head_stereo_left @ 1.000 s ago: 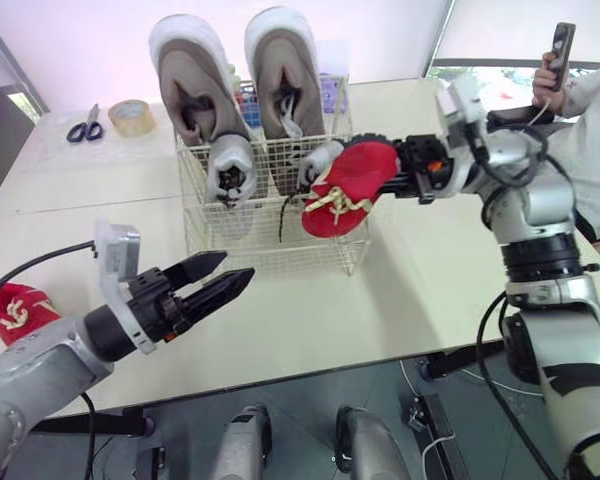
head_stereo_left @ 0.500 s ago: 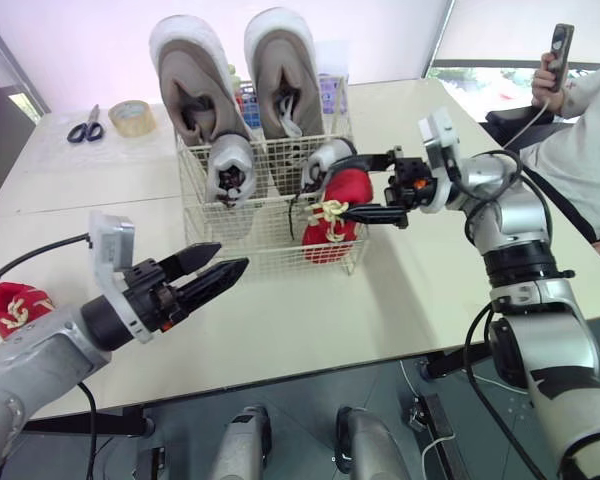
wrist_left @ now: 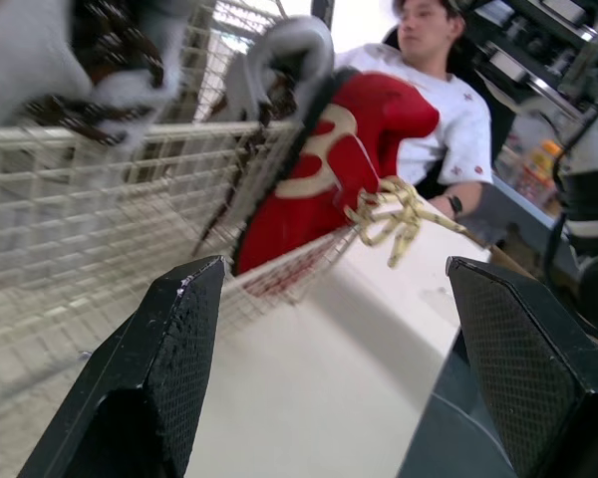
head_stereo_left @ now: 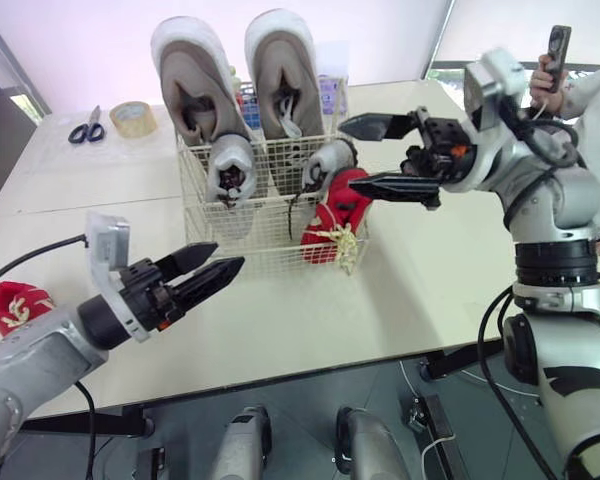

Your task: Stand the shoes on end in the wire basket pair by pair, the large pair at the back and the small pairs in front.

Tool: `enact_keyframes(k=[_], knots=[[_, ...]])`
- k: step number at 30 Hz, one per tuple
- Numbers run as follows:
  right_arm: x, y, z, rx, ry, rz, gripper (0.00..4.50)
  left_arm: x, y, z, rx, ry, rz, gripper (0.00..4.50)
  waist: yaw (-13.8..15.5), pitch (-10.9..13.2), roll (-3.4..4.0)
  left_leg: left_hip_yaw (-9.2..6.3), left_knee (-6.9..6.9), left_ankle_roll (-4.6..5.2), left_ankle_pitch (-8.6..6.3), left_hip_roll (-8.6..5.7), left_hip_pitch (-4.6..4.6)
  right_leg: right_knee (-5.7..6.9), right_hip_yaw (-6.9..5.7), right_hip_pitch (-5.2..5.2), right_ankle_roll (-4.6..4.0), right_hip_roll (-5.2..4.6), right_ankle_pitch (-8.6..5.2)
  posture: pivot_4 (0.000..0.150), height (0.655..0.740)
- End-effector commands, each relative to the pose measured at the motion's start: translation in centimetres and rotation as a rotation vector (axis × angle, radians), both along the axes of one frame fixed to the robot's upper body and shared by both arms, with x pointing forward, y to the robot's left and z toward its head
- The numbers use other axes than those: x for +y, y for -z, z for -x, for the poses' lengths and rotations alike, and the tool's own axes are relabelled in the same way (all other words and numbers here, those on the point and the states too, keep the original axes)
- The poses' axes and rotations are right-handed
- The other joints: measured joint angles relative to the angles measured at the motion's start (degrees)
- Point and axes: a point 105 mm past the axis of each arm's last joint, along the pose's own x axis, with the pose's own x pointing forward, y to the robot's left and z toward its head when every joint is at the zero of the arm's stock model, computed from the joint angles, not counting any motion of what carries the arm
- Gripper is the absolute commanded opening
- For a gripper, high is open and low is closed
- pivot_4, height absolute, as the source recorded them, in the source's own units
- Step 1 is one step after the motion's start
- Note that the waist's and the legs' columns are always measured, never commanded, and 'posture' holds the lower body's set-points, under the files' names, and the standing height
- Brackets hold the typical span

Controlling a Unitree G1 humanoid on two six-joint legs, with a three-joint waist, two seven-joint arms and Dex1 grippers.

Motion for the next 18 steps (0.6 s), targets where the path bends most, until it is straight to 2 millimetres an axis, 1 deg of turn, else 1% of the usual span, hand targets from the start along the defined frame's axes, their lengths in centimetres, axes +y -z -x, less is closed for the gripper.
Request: enact_keyframes(k=[1,3,4,5,7,8,10,12,14,16,18], knots=[[0.8,-2.0,2.4,-0.081,-0.067,0.016,4.47,3.5,-3.4,-1.3,-0.126,-0.235,0.007,3.67,0.0,0.0,0.00,0.00,0.00,0.00,0.00,0.03,0.01,0.00,0.00,0.00,0.00,0.02,0.00,0.150,0.7400],[1.6,-1.4,3.5,-0.076,-0.104,0.064,4.47,5.7,-4.5,-1.7,-0.155,-0.380,0.011,3.67,0.0,0.0,0.00,0.00,0.00,0.01,0.01,0.07,0.01,0.03,0.00,0.00,-0.03,0.05,0.02,0.150,0.7400],[2.1,-0.8,4.1,-0.069,-0.128,0.103,4.47,7.3,-4.9,-1.9,-0.159,-0.486,-0.008,3.67,-0.1,0.0,0.00,0.01,0.00,0.05,0.03,0.11,0.02,0.03,0.00,-0.01,-0.08,0.08,0.05,0.150,0.7400],[2.5,0.0,4.6,-0.063,-0.146,0.148,4.47,8.8,-5.2,-2.0,-0.160,-0.585,-0.021,3.67,-0.1,0.0,0.00,0.03,-0.01,0.12,0.07,0.14,0.02,0.04,0.00,-0.03,-0.08,0.10,0.05,0.150,0.7400],[3.0,1.8,4.9,-0.066,-0.153,0.251,4.47,11.7,-5.7,-1.7,-0.151,-0.760,-0.062,3.67,-0.1,0.0,-0.05,0.03,-0.05,0.12,0.08,0.19,0.02,0.04,0.01,-0.05,-0.09,0.15,0.04,0.150,0.7400],[3.1,2.7,4.9,-0.076,-0.147,0.302,4.47,13.0,-5.3,-1.5,-0.114,-0.833,-0.113,3.67,-0.1,0.0,-0.06,0.04,-0.04,0.08,0.05,0.26,0.02,0.04,0.01,-0.06,-0.09,0.20,0.04,0.150,0.7400],[3.2,3.7,4.8,-0.066,-0.176,0.353,4.47,16.5,-3.9,-0.8,0.020,-1.001,-0.247,3.67,-0.1,0.0,-0.06,0.07,-0.03,-0.02,-0.01,0.32,0.02,0.03,0.01,-0.10,-0.08,0.25,0.03,0.150,0.7400],[3.3,4.0,4.6,-0.065,-0.198,0.367,4.47,19.5,-3.0,0.1,0.127,-1.133,-0.342,3.67,-0.1,0.0,-0.05,0.14,-0.02,-0.11,-0.06,0.37,0.02,0.04,0.01,-0.17,0.00,0.26,-0.02,0.150,0.7400],[3.4,4.2,4.5,-0.076,-0.219,0.378,4.47,22.8,-2.7,1.8,0.225,-1.301,-0.359,3.67,-0.1,0.0,-0.08,0.19,-0.02,-0.18,-0.03,0.47,0.02,0.03,0.01,-0.22,-0.04,0.33,0.01,0.150,0.7400],[3.5,4.3,4.4,-0.084,-0.234,0.381,4.47,24.6,-2.5,3.2,0.296,-1.401,-0.371,3.67,-0.1,0.0,-0.11,0.20,-0.02,-0.23,-0.02,0.62,0.01,-0.01,0.01,-0.29,-0.16,0.47,0.09,0.150,0.7400],[3.6,4.3,4.4,-0.089,-0.237,0.378,4.47,25.2,-2.1,3.8,0.346,-1.441,-0.357,3.67,0.1,0.0,-0.11,0.20,-0.05,-0.24,-0.03,0.65,0.01,-0.03,0.01,-0.33,-0.20,0.48,0.11,0.150,0.7400]])
